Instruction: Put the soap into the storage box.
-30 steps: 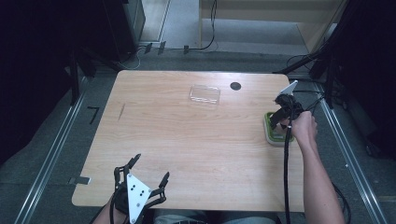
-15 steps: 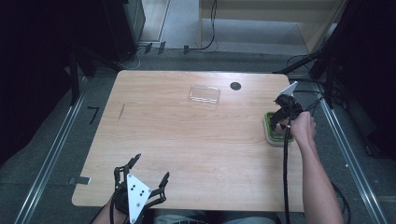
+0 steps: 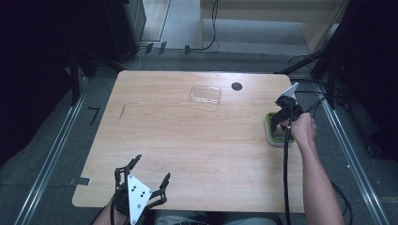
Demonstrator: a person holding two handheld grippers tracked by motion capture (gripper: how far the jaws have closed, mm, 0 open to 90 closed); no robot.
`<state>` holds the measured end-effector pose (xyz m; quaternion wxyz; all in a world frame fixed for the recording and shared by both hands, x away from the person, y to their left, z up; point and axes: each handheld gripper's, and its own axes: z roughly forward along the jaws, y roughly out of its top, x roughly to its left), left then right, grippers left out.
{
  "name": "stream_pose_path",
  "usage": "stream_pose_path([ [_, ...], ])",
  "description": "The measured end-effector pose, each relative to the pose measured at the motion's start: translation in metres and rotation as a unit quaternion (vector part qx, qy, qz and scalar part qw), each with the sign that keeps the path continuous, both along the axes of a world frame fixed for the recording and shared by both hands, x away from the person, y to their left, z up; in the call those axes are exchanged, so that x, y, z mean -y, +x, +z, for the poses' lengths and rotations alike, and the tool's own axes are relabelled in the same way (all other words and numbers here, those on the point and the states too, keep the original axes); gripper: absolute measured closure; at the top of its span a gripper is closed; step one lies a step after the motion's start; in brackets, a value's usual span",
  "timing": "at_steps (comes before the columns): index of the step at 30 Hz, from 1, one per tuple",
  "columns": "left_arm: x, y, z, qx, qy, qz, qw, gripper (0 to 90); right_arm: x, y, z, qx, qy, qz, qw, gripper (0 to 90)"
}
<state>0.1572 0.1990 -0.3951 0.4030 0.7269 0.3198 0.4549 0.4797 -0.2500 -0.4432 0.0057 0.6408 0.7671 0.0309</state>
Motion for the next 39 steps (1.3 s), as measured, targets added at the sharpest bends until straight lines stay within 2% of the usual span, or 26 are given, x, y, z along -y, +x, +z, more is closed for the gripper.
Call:
stream_pose_path([
  [15,0.0,0.0,0.0,0.001,-0.001,0.001,1.0,9.9,0.001,0.0,-0.003,-0.008,0.003,-0.005,1.0,34.9],
  [29,0.002,0.002,0.0,0.001,0.0,0.001,1.0,9.9,0.004,-0.004,0.003,0.006,0.008,-0.005,0.9999,34.1],
  [39,0.002,0.005,0.0,-0.006,0.0,0.0,1.0,9.9,0.006,-0.012,0.011,0.018,0.002,-0.001,0.9998,25.6],
])
